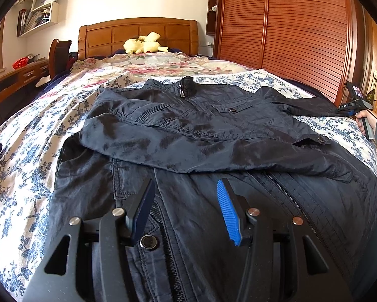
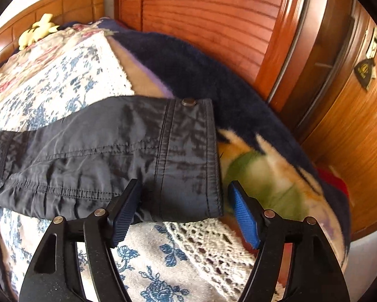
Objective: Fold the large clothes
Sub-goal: 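Grasp the sleeve cuff with the right gripper and lift it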
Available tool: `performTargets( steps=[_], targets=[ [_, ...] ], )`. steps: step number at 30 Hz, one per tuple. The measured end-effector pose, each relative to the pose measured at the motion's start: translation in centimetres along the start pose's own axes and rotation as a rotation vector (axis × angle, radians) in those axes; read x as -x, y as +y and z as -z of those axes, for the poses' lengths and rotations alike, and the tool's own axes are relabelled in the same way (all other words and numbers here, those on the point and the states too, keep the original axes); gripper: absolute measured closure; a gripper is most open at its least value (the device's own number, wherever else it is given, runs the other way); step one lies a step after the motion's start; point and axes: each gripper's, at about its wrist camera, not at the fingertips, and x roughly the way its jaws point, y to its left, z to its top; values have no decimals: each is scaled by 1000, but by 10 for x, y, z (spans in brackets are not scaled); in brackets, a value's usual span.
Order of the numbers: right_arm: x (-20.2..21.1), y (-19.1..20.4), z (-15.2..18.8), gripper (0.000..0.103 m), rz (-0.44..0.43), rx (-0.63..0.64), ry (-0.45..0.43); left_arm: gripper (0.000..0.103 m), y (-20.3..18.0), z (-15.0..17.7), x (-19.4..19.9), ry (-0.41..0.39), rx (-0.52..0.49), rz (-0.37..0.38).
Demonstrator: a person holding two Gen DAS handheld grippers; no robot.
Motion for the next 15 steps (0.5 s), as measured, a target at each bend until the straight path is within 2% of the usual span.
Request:
performTargets(
  steps=[1, 3, 6, 8, 11, 15],
  targets=[
    [1, 2, 0, 32, 5, 16, 1, 53, 0, 0, 0, 0, 0, -1],
    [4, 13, 1, 69, -11, 79, -5, 53, 0, 0, 0, 0, 0, 0],
    [13, 37, 5, 88, 33, 200, -33, 53, 0, 0, 0, 1, 0, -1],
    [25, 48, 5, 92, 29, 229, -74, 53, 0, 0, 0, 0, -1, -2],
    [59, 66, 1, 92, 29, 273, -168, 53, -1, 0, 0, -3, -6, -5],
    [103, 90, -5, 93, 4, 316, -243, 53, -2, 1, 2, -7, -15, -10]
  ],
)
